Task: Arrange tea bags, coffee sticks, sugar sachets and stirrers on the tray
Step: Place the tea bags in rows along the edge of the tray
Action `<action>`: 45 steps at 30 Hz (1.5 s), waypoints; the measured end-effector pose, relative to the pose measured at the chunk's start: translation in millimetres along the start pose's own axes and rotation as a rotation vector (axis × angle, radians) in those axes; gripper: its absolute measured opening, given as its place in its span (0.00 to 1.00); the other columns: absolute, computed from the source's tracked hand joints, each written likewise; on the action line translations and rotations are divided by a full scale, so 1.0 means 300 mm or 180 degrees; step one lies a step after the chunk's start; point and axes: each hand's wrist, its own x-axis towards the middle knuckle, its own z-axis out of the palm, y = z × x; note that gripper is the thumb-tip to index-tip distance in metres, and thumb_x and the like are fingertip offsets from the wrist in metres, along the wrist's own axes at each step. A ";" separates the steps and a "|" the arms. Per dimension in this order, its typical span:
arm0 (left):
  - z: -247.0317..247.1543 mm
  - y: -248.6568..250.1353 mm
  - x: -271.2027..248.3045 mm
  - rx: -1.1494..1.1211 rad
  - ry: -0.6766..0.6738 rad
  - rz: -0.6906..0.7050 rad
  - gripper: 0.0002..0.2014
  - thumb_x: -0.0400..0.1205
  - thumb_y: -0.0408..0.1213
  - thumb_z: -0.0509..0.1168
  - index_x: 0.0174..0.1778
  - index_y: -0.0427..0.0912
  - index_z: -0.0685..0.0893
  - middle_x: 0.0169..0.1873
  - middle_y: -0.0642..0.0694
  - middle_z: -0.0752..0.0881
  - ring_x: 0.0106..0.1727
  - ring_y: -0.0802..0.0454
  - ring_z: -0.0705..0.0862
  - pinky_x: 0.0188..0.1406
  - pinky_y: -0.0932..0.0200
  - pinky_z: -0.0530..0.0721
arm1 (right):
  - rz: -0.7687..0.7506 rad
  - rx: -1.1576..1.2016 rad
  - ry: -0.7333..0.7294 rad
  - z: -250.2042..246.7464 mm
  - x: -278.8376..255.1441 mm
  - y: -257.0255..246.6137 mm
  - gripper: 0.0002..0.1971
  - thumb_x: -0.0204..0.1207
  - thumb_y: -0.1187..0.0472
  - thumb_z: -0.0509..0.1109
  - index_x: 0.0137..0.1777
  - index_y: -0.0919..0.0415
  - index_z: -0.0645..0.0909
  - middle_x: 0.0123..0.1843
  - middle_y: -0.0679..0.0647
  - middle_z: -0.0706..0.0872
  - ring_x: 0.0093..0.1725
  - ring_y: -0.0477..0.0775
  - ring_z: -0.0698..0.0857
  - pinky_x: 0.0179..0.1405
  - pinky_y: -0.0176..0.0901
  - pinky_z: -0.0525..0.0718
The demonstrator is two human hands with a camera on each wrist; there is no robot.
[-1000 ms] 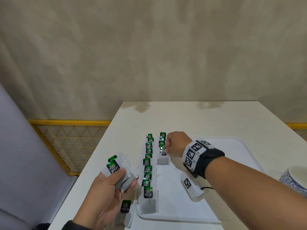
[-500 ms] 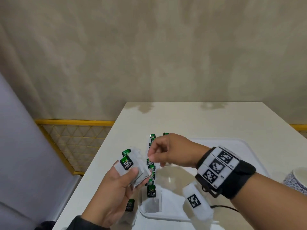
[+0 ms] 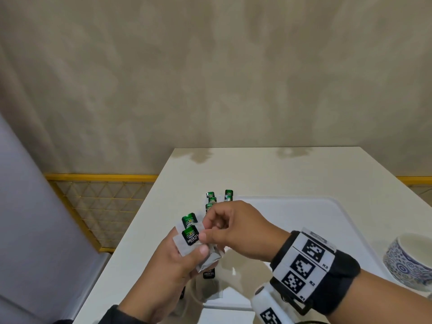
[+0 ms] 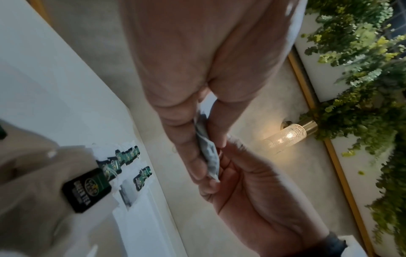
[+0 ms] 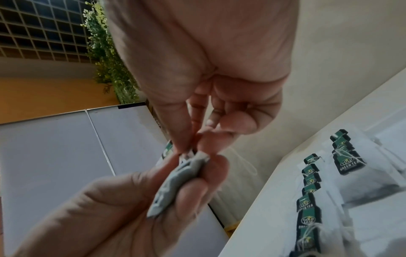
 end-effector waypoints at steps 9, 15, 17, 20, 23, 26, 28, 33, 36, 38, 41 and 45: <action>-0.001 0.034 -0.011 -0.1737 0.0249 -0.0772 0.22 0.80 0.46 0.58 0.65 0.36 0.82 0.60 0.29 0.86 0.61 0.29 0.83 0.51 0.40 0.86 | 0.0061 0.0836 -0.0340 -0.021 -0.017 0.010 0.06 0.76 0.66 0.74 0.42 0.58 0.79 0.36 0.58 0.86 0.37 0.55 0.85 0.35 0.37 0.78; -0.045 -0.006 0.005 -0.1438 0.1002 -0.0688 0.16 0.82 0.19 0.54 0.65 0.30 0.78 0.54 0.28 0.88 0.52 0.26 0.87 0.43 0.35 0.88 | 0.0699 0.0708 0.0106 -0.086 0.000 0.075 0.08 0.75 0.72 0.71 0.40 0.61 0.76 0.26 0.53 0.84 0.26 0.49 0.84 0.25 0.38 0.75; -0.055 -0.014 0.001 -0.1296 0.1124 -0.0654 0.16 0.83 0.18 0.53 0.63 0.31 0.79 0.53 0.29 0.89 0.54 0.25 0.86 0.41 0.37 0.89 | 0.1121 0.0242 0.0383 -0.115 0.014 0.124 0.07 0.74 0.72 0.71 0.41 0.61 0.78 0.28 0.52 0.86 0.25 0.47 0.84 0.23 0.36 0.75; -0.064 -0.020 -0.006 -0.1282 0.1167 -0.0640 0.16 0.83 0.18 0.54 0.61 0.34 0.81 0.54 0.31 0.89 0.54 0.26 0.86 0.37 0.41 0.91 | 0.1641 0.0049 0.0579 -0.150 0.037 0.192 0.07 0.72 0.74 0.69 0.42 0.62 0.80 0.31 0.56 0.86 0.26 0.49 0.84 0.21 0.33 0.73; -0.064 -0.029 -0.004 -0.1267 0.1160 -0.0648 0.17 0.83 0.19 0.54 0.63 0.35 0.80 0.56 0.32 0.88 0.55 0.27 0.86 0.39 0.40 0.90 | 0.1965 0.0249 0.0474 -0.159 0.066 0.228 0.06 0.74 0.73 0.71 0.45 0.62 0.80 0.32 0.59 0.86 0.29 0.52 0.84 0.24 0.35 0.74; -0.061 -0.034 0.003 -0.1209 0.1115 -0.0659 0.18 0.83 0.19 0.54 0.64 0.36 0.80 0.56 0.31 0.88 0.56 0.27 0.86 0.44 0.36 0.88 | 0.2105 0.0371 0.0335 -0.150 0.102 0.232 0.06 0.76 0.71 0.72 0.46 0.61 0.80 0.38 0.61 0.86 0.36 0.55 0.85 0.29 0.39 0.76; -0.056 -0.031 0.004 -0.1209 0.1076 -0.0652 0.17 0.83 0.19 0.54 0.63 0.37 0.80 0.55 0.32 0.89 0.56 0.27 0.86 0.45 0.34 0.87 | 0.2156 0.0353 0.0208 -0.138 0.124 0.226 0.06 0.76 0.70 0.72 0.44 0.60 0.79 0.41 0.63 0.86 0.41 0.57 0.83 0.32 0.42 0.76; -0.055 -0.030 0.002 -0.1192 0.1058 -0.0626 0.18 0.83 0.19 0.53 0.62 0.37 0.81 0.55 0.33 0.89 0.56 0.26 0.86 0.44 0.36 0.87 | 0.2063 -0.0163 0.0206 -0.100 0.167 0.242 0.08 0.72 0.66 0.74 0.36 0.57 0.79 0.34 0.56 0.87 0.33 0.53 0.86 0.40 0.45 0.88; -0.060 -0.029 -0.002 -0.1183 0.1037 -0.0631 0.18 0.83 0.19 0.54 0.63 0.38 0.81 0.55 0.33 0.89 0.56 0.26 0.86 0.45 0.35 0.87 | 0.2042 -0.0429 0.0304 -0.096 0.162 0.225 0.09 0.71 0.66 0.74 0.34 0.55 0.78 0.29 0.51 0.84 0.18 0.42 0.82 0.18 0.31 0.78; -0.063 -0.029 -0.003 -0.1181 0.1043 -0.0635 0.18 0.83 0.19 0.54 0.63 0.38 0.81 0.56 0.33 0.88 0.56 0.26 0.86 0.44 0.36 0.88 | 0.2093 -0.0499 0.0256 -0.095 0.162 0.220 0.10 0.73 0.67 0.72 0.34 0.56 0.77 0.31 0.53 0.87 0.18 0.41 0.82 0.17 0.30 0.75; -0.060 -0.030 -0.003 -0.1168 0.1043 -0.0648 0.18 0.84 0.19 0.54 0.64 0.38 0.80 0.56 0.33 0.88 0.56 0.27 0.86 0.42 0.38 0.89 | 0.2251 -0.0564 0.0086 -0.085 0.159 0.216 0.10 0.77 0.68 0.68 0.34 0.61 0.76 0.48 0.63 0.92 0.34 0.54 0.83 0.29 0.38 0.75; -0.049 -0.024 0.001 -0.1171 0.1006 -0.0664 0.18 0.83 0.19 0.53 0.63 0.37 0.81 0.56 0.32 0.88 0.55 0.28 0.86 0.41 0.39 0.89 | 0.2250 -0.0211 0.0230 -0.084 0.164 0.232 0.08 0.76 0.69 0.70 0.38 0.62 0.75 0.41 0.64 0.91 0.40 0.57 0.85 0.43 0.46 0.80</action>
